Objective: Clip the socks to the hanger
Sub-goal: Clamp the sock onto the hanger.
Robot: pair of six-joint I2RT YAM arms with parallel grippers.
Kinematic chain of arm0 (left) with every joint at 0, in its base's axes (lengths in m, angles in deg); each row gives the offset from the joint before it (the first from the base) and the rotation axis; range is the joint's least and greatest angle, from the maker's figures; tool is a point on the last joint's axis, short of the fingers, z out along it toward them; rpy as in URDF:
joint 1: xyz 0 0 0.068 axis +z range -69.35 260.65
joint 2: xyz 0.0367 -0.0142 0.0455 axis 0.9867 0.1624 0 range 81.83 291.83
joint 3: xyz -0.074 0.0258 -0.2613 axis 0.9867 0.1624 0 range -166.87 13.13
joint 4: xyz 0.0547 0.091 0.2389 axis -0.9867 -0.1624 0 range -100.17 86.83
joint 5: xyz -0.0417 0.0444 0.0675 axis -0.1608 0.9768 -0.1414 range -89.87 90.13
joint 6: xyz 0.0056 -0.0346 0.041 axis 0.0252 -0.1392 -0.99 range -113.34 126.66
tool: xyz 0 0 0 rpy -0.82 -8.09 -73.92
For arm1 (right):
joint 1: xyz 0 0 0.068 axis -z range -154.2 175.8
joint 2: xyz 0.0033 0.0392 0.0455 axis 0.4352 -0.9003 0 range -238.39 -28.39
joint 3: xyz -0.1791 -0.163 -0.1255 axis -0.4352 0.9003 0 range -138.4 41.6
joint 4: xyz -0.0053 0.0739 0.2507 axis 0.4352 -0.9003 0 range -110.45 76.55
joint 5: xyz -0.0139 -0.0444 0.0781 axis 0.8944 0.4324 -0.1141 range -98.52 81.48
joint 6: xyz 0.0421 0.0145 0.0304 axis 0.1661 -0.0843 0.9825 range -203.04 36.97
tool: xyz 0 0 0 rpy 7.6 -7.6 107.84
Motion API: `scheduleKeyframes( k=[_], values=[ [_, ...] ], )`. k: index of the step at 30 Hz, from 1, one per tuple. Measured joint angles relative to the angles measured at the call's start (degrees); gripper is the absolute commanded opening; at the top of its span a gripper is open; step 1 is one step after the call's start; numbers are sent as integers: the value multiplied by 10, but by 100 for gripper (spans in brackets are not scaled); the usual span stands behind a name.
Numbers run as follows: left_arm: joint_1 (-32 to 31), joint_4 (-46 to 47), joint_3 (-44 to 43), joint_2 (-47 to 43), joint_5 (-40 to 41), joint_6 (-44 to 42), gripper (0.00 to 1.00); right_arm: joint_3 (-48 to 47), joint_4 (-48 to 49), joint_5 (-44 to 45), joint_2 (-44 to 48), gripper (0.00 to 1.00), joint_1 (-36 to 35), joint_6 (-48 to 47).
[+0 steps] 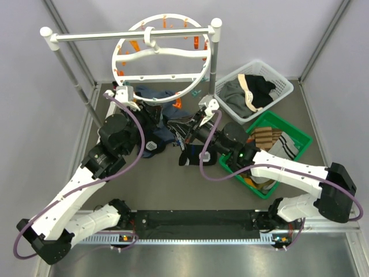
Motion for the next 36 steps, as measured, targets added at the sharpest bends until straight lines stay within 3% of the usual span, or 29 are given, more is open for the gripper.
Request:
scheduleKeyframes(
  k=[36],
  values=[
    [0,17,2,15,-5,21,0,-33,23,0,-43,0,0,30]
  ],
)
